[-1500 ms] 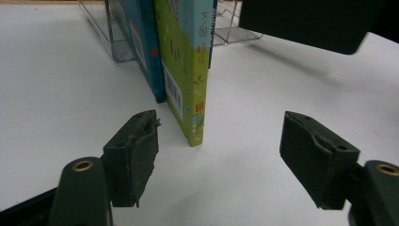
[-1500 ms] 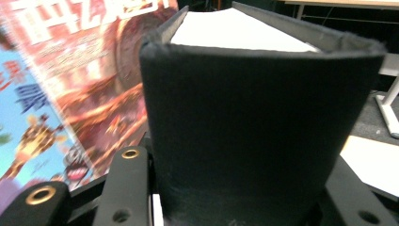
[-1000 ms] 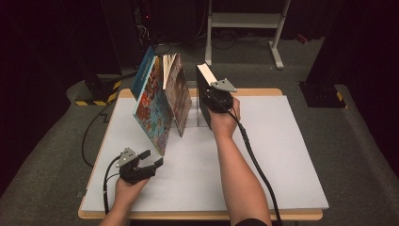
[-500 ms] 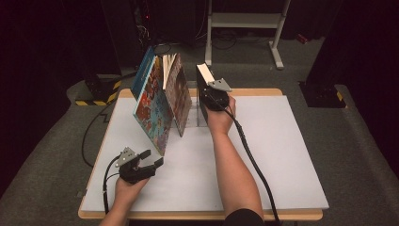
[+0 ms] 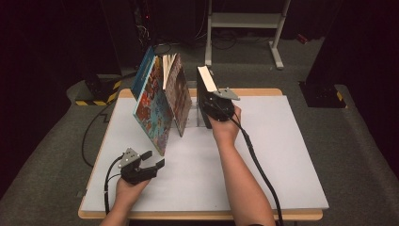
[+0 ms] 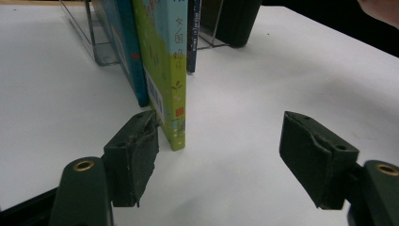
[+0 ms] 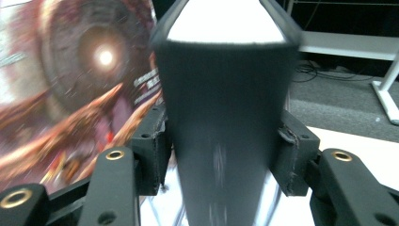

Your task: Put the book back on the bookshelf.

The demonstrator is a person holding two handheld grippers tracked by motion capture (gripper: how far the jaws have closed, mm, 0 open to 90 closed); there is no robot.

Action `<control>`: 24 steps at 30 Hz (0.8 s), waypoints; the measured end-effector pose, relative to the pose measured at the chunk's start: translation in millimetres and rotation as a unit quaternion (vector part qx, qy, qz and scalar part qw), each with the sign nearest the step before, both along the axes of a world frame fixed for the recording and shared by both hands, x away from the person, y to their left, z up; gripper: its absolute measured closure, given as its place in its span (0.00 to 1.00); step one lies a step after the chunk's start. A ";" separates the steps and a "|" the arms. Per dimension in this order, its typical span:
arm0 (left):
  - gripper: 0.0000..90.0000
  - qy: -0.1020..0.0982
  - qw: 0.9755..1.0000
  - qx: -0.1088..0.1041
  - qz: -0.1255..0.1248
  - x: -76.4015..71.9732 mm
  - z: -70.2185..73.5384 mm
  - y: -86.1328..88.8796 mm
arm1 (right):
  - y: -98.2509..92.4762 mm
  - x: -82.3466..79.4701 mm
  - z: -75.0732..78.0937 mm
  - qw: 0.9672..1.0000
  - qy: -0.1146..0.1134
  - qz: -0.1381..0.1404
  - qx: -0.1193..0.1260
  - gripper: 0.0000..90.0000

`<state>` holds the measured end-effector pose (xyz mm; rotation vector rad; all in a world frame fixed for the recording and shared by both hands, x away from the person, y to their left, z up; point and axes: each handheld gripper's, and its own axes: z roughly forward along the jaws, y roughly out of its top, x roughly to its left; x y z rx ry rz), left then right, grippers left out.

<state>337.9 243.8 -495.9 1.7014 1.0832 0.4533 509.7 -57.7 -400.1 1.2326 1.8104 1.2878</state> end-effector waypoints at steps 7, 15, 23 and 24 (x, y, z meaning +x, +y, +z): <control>0.32 -0.001 1.000 -0.002 0.003 0.5 0.6 1.3 | -5.2 -7.3 0.2 1.000 0.012 0.008 0.009 0.58; 0.32 0.000 1.000 0.003 0.004 0.2 0.2 0.0 | 12.2 -4.0 0.1 1.000 0.015 0.006 0.020 0.55; 0.32 0.000 1.000 0.009 0.004 0.6 0.0 1.1 | 23.0 1.3 0.7 1.000 0.014 0.013 0.017 0.52; 0.32 0.001 1.000 0.009 0.003 0.8 -0.2 0.8 | 22.7 1.0 0.5 1.000 0.015 0.013 0.019 0.52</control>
